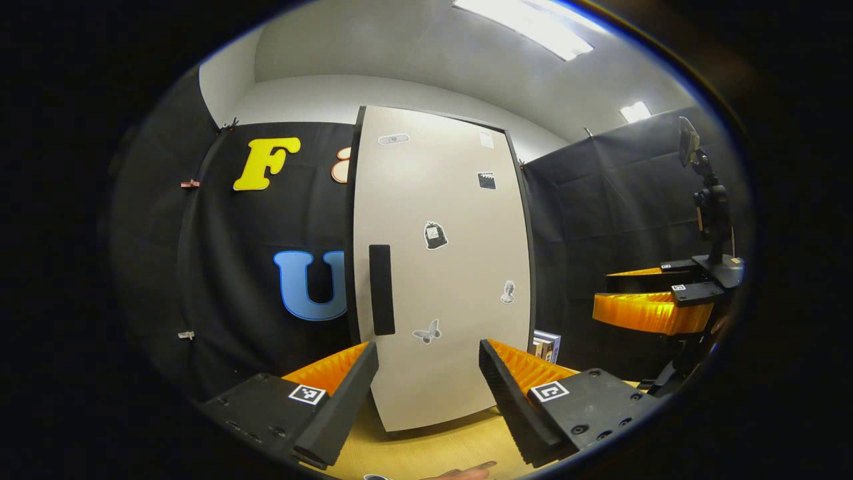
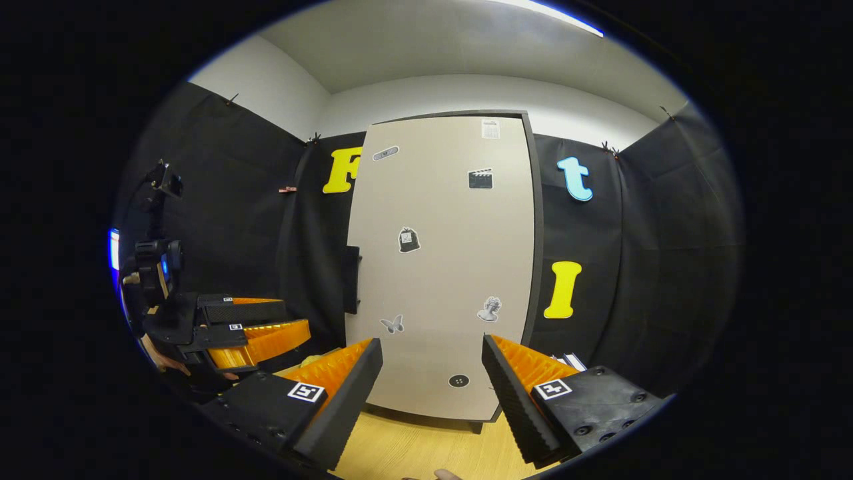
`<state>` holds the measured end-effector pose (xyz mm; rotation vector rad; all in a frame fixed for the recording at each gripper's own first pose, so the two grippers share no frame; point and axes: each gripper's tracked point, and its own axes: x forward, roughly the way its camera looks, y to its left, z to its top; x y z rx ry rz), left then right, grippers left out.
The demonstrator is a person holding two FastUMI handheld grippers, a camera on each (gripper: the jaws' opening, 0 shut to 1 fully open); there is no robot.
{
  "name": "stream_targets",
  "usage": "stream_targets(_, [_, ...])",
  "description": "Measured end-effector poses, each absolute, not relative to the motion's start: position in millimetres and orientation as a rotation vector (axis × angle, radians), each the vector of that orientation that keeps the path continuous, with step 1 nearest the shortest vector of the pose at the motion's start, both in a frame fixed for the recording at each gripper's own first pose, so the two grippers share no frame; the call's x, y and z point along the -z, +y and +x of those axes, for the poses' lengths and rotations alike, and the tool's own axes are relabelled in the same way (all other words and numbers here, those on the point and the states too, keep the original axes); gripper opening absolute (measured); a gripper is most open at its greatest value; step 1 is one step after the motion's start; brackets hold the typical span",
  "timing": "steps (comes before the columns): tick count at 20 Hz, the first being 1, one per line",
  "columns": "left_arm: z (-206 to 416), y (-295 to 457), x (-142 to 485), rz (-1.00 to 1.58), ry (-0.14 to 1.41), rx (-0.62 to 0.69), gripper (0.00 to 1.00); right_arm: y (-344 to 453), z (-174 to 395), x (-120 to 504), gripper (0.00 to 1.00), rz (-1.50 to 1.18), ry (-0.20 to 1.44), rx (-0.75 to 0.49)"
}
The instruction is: Open the cabinet door with the right hand, grasp the bottle in the cabinet with the left hand and place it on the coaster, then close the cabinet door with the right hand.
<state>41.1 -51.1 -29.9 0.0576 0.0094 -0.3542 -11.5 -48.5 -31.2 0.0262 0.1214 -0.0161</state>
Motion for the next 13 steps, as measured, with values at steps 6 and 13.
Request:
stream_targets(6, [42.4, -50.7, 32.3, 0.054, 0.012, 0.35, 0.95, -48.1, -11.4, 27.5, 0.98, 0.042, 0.113, 0.016])
stream_targets(13, [45.6, -50.8, 35.3, 0.058, 0.013, 0.356, 0.95, -50.8, -12.0, 31.1, 0.98, 0.007, 0.119, 0.027])
